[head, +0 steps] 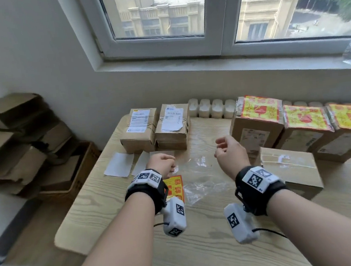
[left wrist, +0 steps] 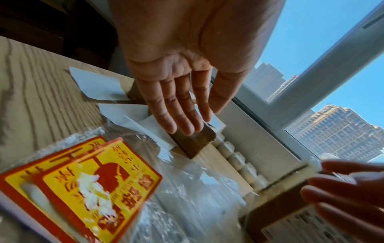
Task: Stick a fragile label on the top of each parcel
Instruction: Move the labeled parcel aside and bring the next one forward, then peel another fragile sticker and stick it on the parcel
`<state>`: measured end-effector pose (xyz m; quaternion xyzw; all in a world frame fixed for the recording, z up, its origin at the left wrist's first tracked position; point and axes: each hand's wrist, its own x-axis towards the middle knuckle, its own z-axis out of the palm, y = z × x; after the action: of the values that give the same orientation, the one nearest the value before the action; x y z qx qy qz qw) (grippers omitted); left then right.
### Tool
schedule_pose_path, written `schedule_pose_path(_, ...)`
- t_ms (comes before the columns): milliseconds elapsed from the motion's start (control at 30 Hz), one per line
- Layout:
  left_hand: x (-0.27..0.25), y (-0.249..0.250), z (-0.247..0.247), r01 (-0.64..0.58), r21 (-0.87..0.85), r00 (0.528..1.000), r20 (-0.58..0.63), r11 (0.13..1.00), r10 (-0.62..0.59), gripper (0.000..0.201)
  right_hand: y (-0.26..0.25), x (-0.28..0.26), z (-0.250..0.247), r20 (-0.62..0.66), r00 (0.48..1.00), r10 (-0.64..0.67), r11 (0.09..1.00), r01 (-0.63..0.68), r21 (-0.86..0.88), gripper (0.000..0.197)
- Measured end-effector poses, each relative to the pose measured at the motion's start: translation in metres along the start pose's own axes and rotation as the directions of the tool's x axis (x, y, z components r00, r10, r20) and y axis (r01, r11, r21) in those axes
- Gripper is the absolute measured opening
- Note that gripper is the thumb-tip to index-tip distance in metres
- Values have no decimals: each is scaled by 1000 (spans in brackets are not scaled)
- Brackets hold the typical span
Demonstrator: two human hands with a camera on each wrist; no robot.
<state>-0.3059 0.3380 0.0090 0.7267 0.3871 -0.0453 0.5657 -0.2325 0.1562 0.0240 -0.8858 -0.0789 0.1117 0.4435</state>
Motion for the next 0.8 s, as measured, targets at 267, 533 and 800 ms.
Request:
schedule_pose_path(267, 50, -42, -40, 75, 37, 993, -99, 997, -71, 18, 25, 32, 65, 70, 951, 301, 951, -294, -100, 34)
schedule_pose_path(533, 77, -79, -42, 185, 238, 983, -36, 953, -181, 22, 38, 27, 103, 373, 774, 511, 781, -600, 174, 27)
schedule_pose_path(800, 81, -95, -21, 177, 315, 975, 73, 932, -210, 32, 53, 24, 123, 546, 628, 555, 766, -642, -41, 14)
